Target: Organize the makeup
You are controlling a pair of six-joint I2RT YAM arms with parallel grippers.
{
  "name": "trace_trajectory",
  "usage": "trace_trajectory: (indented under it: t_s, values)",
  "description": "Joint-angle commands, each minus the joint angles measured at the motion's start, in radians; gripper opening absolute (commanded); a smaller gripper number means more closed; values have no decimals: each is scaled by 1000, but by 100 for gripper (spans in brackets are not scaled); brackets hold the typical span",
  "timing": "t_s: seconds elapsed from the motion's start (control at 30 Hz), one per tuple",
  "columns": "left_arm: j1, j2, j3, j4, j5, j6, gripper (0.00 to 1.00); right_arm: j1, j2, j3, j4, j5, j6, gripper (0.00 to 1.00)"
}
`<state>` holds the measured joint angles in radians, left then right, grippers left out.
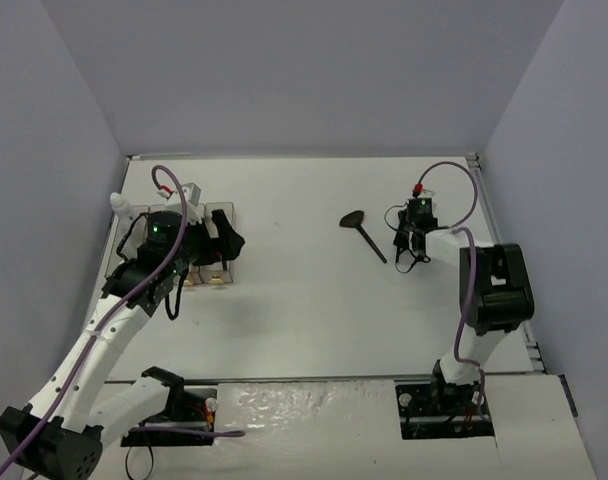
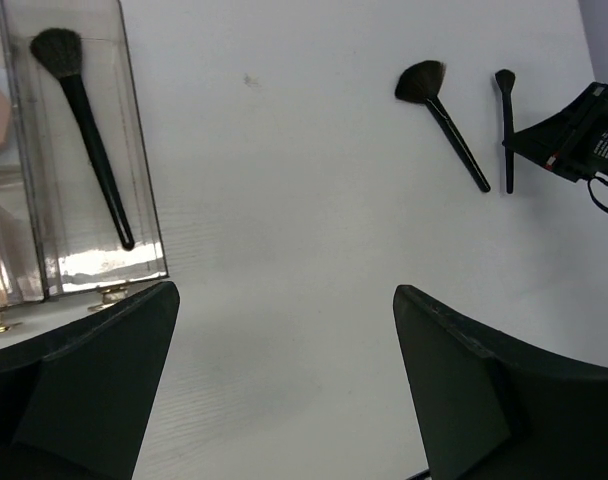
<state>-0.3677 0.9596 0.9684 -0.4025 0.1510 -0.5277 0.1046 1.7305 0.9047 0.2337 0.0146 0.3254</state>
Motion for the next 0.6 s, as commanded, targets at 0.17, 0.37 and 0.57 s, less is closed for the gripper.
trace_trajectory:
  t_s: [0.17, 0.37, 0.57]
  values:
    - [-221, 85, 64, 334, -28, -64, 86, 134, -507, -140, 218, -231, 16, 0]
    - [-307, 154, 78, 511, -56, -86, 86, 297, -653, -286, 509, -352, 166, 0]
    - [-374, 214, 113, 576, -110, -75, 86, 430, -658, -309, 645, -376, 197, 0]
